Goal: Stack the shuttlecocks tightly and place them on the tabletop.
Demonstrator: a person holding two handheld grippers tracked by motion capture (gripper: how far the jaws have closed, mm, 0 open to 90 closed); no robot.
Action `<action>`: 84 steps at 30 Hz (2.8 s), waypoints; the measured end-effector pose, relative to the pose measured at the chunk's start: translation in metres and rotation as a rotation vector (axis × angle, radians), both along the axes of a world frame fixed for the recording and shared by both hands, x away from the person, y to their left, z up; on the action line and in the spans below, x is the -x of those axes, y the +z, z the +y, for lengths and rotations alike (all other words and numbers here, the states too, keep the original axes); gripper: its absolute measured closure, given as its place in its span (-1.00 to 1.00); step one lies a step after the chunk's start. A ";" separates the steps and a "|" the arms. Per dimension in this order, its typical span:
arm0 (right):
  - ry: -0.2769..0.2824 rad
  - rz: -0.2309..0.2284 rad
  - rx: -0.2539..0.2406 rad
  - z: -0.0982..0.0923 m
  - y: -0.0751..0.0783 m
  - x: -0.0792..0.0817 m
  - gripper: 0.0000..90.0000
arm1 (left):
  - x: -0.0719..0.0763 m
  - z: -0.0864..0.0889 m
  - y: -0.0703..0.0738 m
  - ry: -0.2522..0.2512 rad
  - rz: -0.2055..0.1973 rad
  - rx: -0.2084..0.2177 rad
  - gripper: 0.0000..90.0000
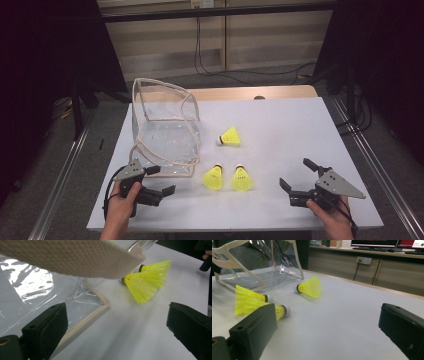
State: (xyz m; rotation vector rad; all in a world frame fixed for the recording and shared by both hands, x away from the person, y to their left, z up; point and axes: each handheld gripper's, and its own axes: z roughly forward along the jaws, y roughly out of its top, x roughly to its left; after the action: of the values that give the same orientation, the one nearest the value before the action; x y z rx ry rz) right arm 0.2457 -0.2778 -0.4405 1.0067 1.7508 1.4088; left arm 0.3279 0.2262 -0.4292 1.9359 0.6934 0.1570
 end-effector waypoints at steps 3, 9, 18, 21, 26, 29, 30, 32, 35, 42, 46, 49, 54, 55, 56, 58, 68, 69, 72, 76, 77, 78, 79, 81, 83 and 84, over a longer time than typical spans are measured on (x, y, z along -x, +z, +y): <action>-0.005 0.004 -0.003 -0.001 0.001 -0.001 -0.97 | 0.000 0.001 -0.001 0.012 0.004 -0.002 -0.92; -0.010 0.014 -0.003 -0.001 0.004 -0.007 -0.97 | -0.001 0.002 -0.001 0.020 0.000 0.006 -0.92; 0.017 0.049 0.015 0.006 0.003 -0.016 -0.97 | -0.002 0.001 -0.003 0.016 0.000 0.003 -0.92; 0.025 0.055 0.014 0.010 0.005 -0.020 -0.97 | -0.002 0.001 -0.003 0.015 0.001 -0.002 -0.92; 0.045 0.074 0.014 0.014 0.006 -0.028 -0.97 | -0.002 0.000 -0.002 0.006 0.000 -0.002 -0.92; 0.048 0.083 0.012 0.017 0.007 -0.032 -0.97 | -0.001 0.001 -0.002 0.010 0.000 0.010 -0.92; 0.053 0.083 0.009 0.018 0.007 -0.033 -0.97 | -0.001 0.001 -0.002 0.010 0.003 0.015 -0.92; 0.055 0.091 0.013 0.019 0.008 -0.035 -0.97 | -0.001 0.001 -0.002 0.010 0.000 0.011 -0.92; 0.063 0.094 0.009 0.024 0.009 -0.037 -0.97 | -0.001 0.000 -0.002 0.005 -0.003 0.010 -0.92; 0.087 0.101 0.015 0.035 0.010 -0.042 -0.96 | -0.001 0.000 -0.001 0.004 -0.009 0.010 -0.92; 0.106 0.108 0.019 0.042 0.010 -0.044 -0.96 | -0.001 -0.001 0.000 -0.003 -0.013 0.012 -0.92; 0.123 0.107 0.017 0.046 0.011 -0.045 -0.96 | -0.001 -0.001 0.000 -0.003 -0.014 0.013 -0.92; 0.132 0.106 0.021 0.047 0.009 -0.045 -0.96 | 0.000 -0.002 -0.001 -0.002 -0.012 0.010 -0.92; 0.132 0.107 0.021 0.047 0.009 -0.046 -0.96 | -0.001 -0.002 -0.001 -0.005 -0.012 0.006 -0.92; 0.134 0.105 0.018 0.047 0.009 -0.046 -0.96 | -0.001 -0.002 -0.001 -0.006 -0.012 0.003 -0.92; 0.133 0.103 0.016 0.047 0.010 -0.045 -0.96 | -0.001 -0.003 -0.001 -0.013 -0.018 -0.004 -0.92; 0.152 0.118 0.026 0.051 0.009 -0.047 -0.96 | 0.000 -0.005 -0.001 -0.008 -0.026 0.002 -0.92; 0.153 0.118 0.027 0.052 0.009 -0.047 -0.96 | -0.001 -0.004 0.000 -0.013 -0.028 -0.008 -0.92; 0.156 0.123 0.028 0.052 0.009 -0.047 -0.96 | -0.001 -0.005 0.000 -0.010 -0.030 -0.007 -0.92; 0.162 0.132 0.028 0.052 0.008 -0.049 -0.96 | -0.001 -0.005 0.000 -0.008 -0.034 -0.002 -0.92; 0.164 0.134 0.031 0.052 0.008 -0.049 -0.96 | -0.001 -0.005 0.000 -0.007 -0.035 -0.002 -0.92; 0.162 0.139 0.033 0.052 0.008 -0.049 -0.96 | -0.001 -0.005 0.000 -0.007 -0.036 -0.003 -0.92; 0.160 0.143 0.030 0.052 0.008 -0.050 -0.97 | -0.001 -0.005 0.000 -0.007 -0.037 -0.003 -0.92; 0.162 0.143 0.029 0.053 0.007 -0.050 -0.97 | -0.001 -0.005 0.000 -0.013 -0.040 -0.008 -0.92; 0.168 0.146 0.031 0.053 0.007 -0.050 -0.97 | -0.001 -0.006 0.000 -0.011 -0.043 -0.007 -0.92; 0.168 0.147 0.031 0.053 0.007 -0.050 -0.97 | -0.001 -0.006 0.000 -0.010 -0.042 -0.007 -0.92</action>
State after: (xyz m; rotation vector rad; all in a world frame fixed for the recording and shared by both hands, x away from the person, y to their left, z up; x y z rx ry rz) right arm 0.2958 -0.2249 -0.4333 0.9873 1.9987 1.4366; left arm 0.3286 0.2199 -0.4288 1.9374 0.6555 0.1936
